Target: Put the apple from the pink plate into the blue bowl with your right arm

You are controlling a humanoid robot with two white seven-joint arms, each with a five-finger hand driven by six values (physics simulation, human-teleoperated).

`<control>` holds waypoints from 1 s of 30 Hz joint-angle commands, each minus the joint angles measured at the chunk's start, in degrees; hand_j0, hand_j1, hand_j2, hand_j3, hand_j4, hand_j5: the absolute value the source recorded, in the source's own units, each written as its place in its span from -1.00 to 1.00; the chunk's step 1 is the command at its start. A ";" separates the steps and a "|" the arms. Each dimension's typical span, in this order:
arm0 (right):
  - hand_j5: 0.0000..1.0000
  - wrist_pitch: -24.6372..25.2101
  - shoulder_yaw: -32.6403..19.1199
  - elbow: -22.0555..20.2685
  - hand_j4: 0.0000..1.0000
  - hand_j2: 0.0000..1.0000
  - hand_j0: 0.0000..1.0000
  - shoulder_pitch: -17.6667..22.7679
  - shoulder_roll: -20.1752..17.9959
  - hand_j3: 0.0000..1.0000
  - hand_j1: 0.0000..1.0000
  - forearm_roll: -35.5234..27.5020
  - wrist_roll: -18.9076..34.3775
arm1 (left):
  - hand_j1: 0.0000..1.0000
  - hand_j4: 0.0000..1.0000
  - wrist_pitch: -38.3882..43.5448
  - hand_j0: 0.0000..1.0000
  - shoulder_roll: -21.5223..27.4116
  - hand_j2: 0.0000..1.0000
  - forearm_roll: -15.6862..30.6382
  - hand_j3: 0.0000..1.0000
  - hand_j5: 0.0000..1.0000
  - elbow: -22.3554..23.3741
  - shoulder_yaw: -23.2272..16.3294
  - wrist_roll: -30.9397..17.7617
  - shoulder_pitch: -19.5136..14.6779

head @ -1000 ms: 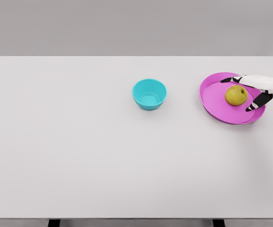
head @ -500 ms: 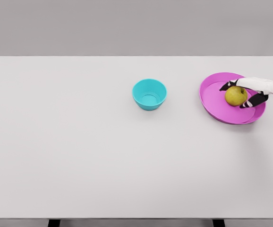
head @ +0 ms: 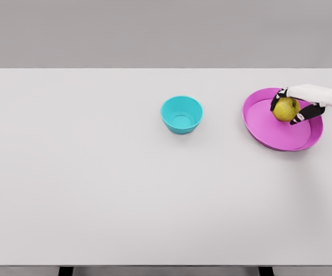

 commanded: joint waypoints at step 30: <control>0.01 0.14 -0.16 -20.70 0.01 0.01 0.01 -0.70 15.98 0.01 0.01 5.42 -0.02 | 1.00 1.00 0.00 1.00 0.00 1.00 0.02 1.00 1.00 0.01 -0.02 -0.01 0.00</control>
